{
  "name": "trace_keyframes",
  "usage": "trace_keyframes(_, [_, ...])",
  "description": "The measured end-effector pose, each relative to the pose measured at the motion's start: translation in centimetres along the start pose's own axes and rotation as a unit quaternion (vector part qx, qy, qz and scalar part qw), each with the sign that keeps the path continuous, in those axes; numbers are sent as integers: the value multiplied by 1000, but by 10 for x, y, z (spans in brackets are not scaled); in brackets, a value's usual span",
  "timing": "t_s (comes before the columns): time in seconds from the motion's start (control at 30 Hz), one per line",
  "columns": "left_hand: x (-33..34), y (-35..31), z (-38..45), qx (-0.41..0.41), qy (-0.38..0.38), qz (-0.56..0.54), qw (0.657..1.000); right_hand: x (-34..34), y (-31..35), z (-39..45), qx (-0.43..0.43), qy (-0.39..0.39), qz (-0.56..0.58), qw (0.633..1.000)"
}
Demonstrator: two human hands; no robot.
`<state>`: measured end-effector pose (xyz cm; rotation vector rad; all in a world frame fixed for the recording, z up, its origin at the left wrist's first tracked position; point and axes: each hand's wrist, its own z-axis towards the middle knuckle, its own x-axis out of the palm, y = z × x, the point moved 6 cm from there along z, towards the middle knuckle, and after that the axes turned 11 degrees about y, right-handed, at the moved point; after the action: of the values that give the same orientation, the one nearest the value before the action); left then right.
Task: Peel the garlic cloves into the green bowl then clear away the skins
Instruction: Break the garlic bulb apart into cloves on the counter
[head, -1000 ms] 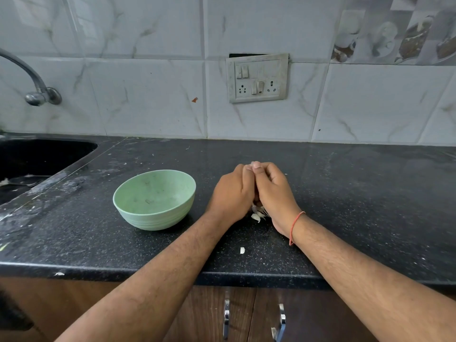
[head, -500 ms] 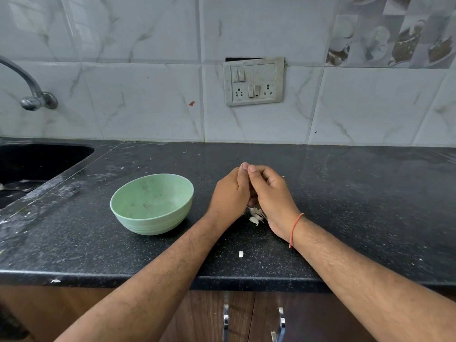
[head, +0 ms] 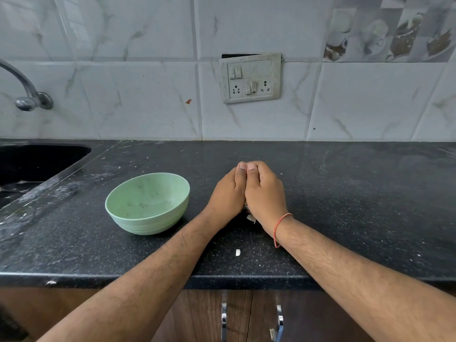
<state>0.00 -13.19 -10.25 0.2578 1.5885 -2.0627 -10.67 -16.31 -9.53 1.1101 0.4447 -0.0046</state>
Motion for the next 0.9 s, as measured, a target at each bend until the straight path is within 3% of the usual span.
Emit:
trace_keyframes(0.17, [0,-3,-3,5,-1,38,999,3,3,-1,5,-3,-33,999])
trace_keyframes(0.33, [0,-4,-2,26,-16,82,996,-4,-9,6,58,-9,37,998])
trace_keyframes(0.67, [-5,-6,-5,26,-21,25,999,-1,-24,17,80,28,119,989])
trace_keyframes(0.9, [-8,-3,-13,35,7,140,989,-21,-38,16,99,46,79,991])
